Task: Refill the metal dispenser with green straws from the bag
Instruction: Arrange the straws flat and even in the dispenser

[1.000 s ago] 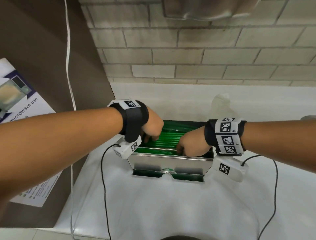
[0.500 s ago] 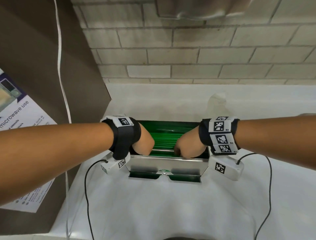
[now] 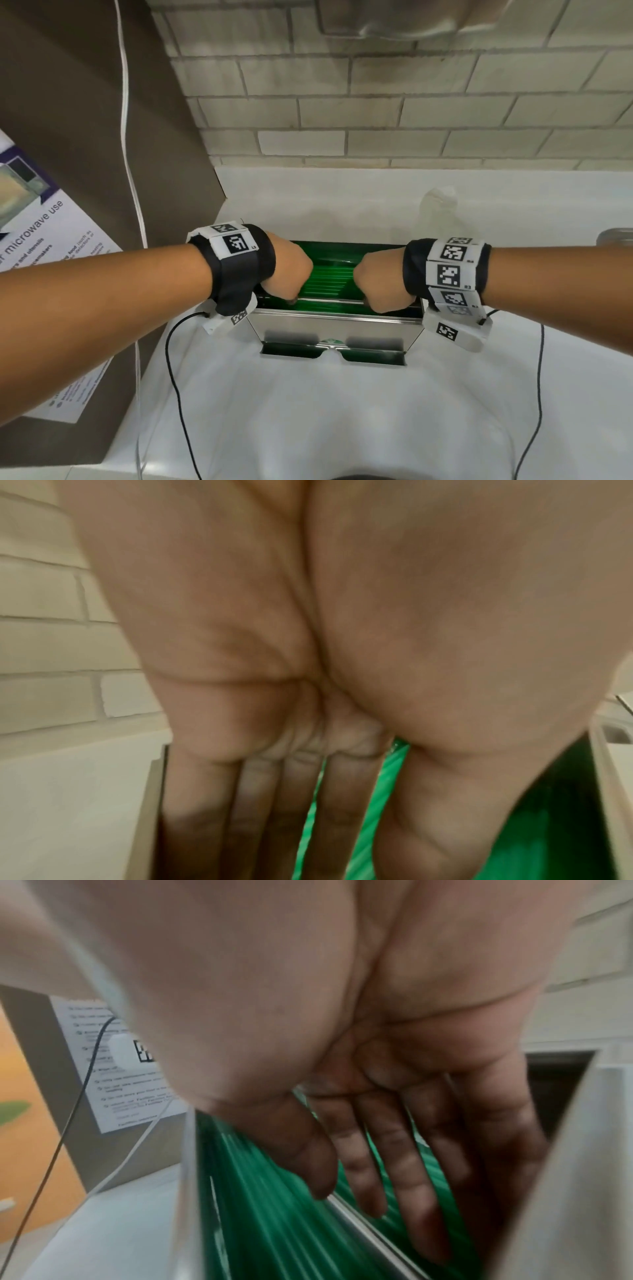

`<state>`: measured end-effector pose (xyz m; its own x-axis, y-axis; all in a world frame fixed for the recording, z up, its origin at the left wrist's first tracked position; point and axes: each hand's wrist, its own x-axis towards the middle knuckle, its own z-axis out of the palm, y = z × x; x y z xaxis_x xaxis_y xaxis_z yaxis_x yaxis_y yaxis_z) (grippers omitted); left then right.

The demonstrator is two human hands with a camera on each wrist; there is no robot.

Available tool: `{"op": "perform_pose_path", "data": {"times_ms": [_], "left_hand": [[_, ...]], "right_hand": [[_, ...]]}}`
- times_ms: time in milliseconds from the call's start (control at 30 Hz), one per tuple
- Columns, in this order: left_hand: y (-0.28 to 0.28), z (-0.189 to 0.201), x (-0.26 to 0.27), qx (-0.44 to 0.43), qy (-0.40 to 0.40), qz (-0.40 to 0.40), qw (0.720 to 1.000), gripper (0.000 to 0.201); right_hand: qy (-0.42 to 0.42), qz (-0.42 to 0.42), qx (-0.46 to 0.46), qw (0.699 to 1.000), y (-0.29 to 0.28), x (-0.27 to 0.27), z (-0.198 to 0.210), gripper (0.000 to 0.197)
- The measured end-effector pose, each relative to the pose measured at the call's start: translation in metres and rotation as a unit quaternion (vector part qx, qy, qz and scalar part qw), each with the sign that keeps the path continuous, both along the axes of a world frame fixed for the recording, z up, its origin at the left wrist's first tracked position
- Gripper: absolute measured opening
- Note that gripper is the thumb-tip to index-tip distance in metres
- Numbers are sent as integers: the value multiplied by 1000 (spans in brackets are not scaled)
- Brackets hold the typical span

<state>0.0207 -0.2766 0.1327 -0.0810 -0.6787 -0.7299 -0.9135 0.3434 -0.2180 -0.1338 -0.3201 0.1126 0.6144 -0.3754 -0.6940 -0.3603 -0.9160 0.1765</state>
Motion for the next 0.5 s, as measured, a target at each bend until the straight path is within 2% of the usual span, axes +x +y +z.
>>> {"op": "perform_pose_path", "data": {"times_ms": [133, 267, 333, 400, 500], "left_hand": [[1, 2, 5, 17, 64, 8, 998, 27], [1, 2, 14, 54, 129, 25, 990, 19], [4, -2, 16, 69, 113, 29, 991, 23], [6, -7, 15, 74, 71, 17, 995, 28], [4, -15, 13, 75, 7, -6, 997, 20]], "right_hand": [[11, -43, 31, 999, -1, -5, -3, 36], [-86, -79, 96, 988, -8, -11, 1, 26], [-121, -91, 130, 980, -10, -12, 3, 21], [-121, -87, 147, 978, -8, -11, -1, 26], [-108, -77, 151, 980, -4, -9, -4, 34]]}}
